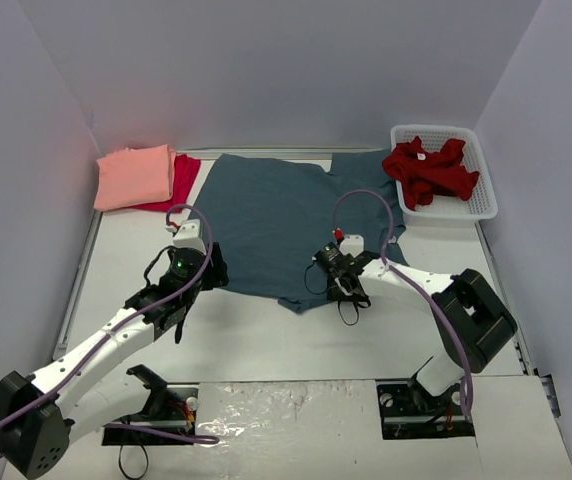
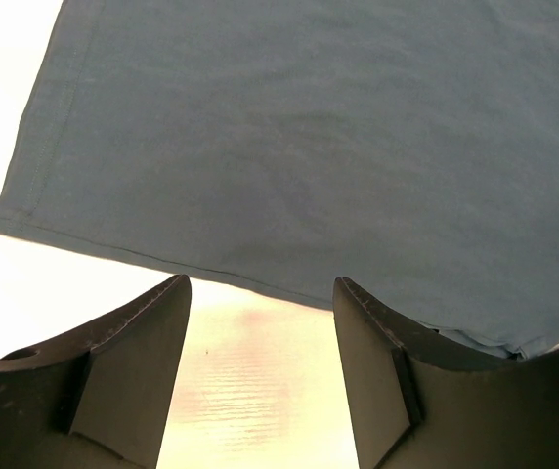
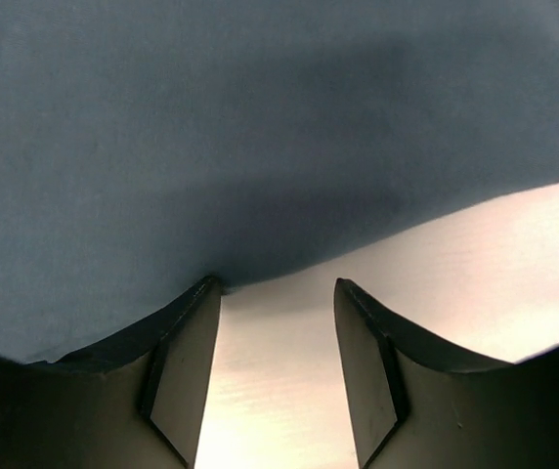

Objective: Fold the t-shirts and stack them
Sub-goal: Flatten out the tshirt

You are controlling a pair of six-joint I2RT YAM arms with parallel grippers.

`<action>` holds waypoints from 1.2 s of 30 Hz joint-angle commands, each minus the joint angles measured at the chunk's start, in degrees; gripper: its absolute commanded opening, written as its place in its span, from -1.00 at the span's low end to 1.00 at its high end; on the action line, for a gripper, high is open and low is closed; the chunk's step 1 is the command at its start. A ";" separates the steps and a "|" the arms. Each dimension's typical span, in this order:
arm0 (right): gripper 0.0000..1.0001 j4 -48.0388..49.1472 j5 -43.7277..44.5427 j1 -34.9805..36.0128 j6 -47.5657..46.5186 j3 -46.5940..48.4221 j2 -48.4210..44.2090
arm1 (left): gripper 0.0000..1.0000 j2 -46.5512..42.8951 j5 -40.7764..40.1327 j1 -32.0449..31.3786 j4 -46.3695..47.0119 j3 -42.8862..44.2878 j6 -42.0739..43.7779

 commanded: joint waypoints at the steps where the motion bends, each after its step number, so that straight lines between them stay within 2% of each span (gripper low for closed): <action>1: -0.09 1.15 1.02 -0.35 0.88 1.48 1.93 | 0.17 -1.15 -0.88 -0.25 -0.02 0.04 1.38; 5: -0.25 3.54 0.31 -0.70 0.44 0.60 3.34 | 0.18 -1.32 -0.97 -0.34 -0.20 -0.13 1.46; 13: -0.99 4.68 -1.18 -0.79 0.53 -0.72 3.43 | 0.17 -1.06 -0.44 -0.34 -0.28 -0.31 1.64; 24: -1.00 0.91 -1.80 -0.18 1.58 -0.72 -4.82 | 0.18 0.70 -0.35 -0.34 1.82 -2.07 2.17; 30: -1.00 -4.72 1.18 0.00 0.70 5.24 -9.84 | 0.18 0.35 -0.35 -0.43 1.56 -1.81 2.26; 36: -1.00 -7.09 2.94 -0.44 -3.42 14.12 -4.68 | 0.18 0.09 -0.62 -0.60 0.42 -1.01 2.52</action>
